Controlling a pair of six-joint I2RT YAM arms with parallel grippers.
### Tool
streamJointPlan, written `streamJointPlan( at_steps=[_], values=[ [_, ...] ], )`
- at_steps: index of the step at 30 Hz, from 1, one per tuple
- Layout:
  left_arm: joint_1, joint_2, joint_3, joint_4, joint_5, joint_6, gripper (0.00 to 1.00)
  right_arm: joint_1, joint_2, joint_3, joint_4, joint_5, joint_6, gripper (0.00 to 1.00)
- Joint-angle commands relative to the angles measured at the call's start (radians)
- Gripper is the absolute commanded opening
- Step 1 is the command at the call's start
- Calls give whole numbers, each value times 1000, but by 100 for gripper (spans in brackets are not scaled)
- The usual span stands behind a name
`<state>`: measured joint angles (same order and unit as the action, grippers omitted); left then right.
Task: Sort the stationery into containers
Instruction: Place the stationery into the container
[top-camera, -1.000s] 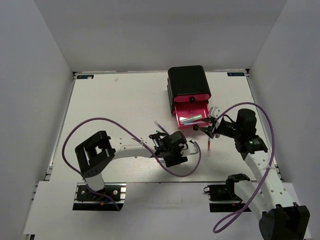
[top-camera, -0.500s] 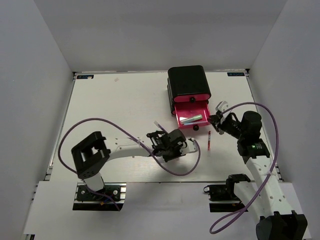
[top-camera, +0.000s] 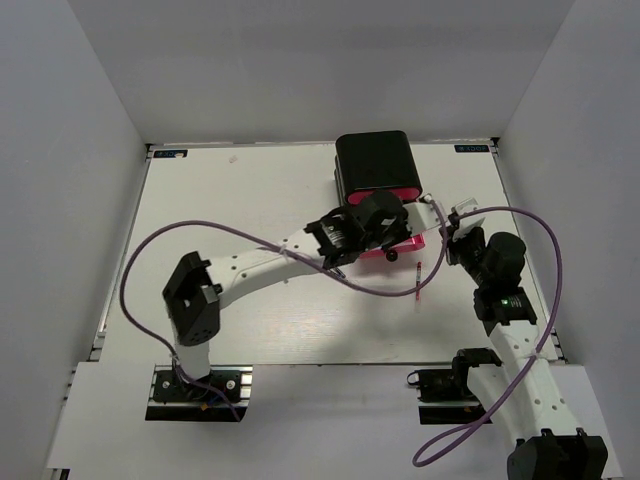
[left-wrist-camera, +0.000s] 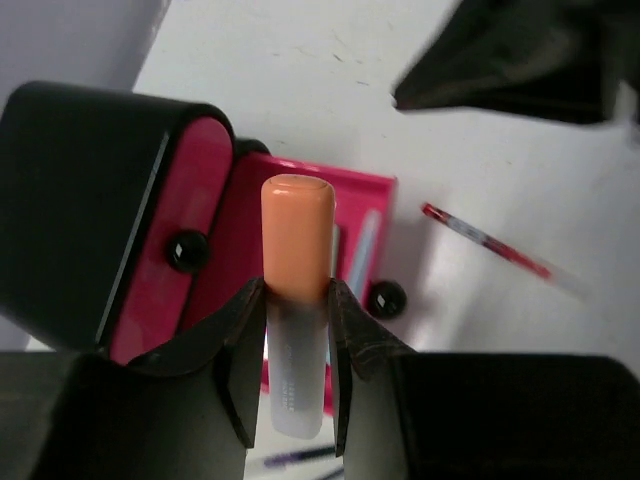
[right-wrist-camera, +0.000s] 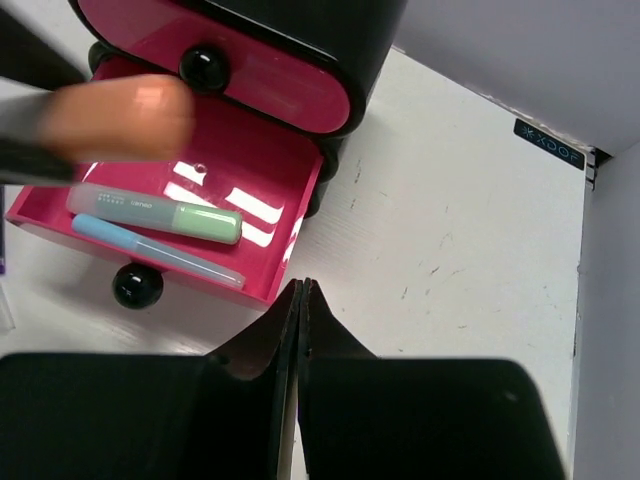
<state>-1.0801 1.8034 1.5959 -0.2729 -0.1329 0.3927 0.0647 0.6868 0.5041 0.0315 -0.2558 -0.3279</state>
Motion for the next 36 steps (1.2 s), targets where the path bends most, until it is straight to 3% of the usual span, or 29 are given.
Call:
streamJointPlan(
  at_steps=[1,6,13,17,20,24,26,29,30,33,35,36],
  values=[
    [22,120,110,35,-54,57,0,-6,-20,-3,67,18,21,0],
    [57,197,122,205,-106,57,1,-8,-33,-12,71,20,16,0],
    [88,277,162,205,-178,23,12,-19,-43,-15,73,35,18,0],
    [88,245,122,241,-197,5,45,-19,-35,-13,70,35,21,15],
    [88,214,113,241,-206,-5,58,-26,-24,-13,71,32,23,18],
    [88,139,66,261,-195,-14,61,-28,-10,-13,61,15,18,21],
    [88,76,23,273,-195,-28,61,-31,-1,-13,56,4,15,16],
    [88,-31,-60,284,-185,-74,53,-34,17,-13,45,-49,-6,0],
    [88,-64,-86,296,-172,-93,35,-32,17,-15,38,-62,-19,0],
    [88,-220,-206,296,-172,-158,0,-35,32,-30,15,-216,-121,0],
    [88,-318,-322,287,-172,-186,0,-31,63,-30,-65,-389,-216,0],
    [88,-429,-365,275,-172,-218,0,-26,86,-21,-152,-442,-417,0]
  ],
)
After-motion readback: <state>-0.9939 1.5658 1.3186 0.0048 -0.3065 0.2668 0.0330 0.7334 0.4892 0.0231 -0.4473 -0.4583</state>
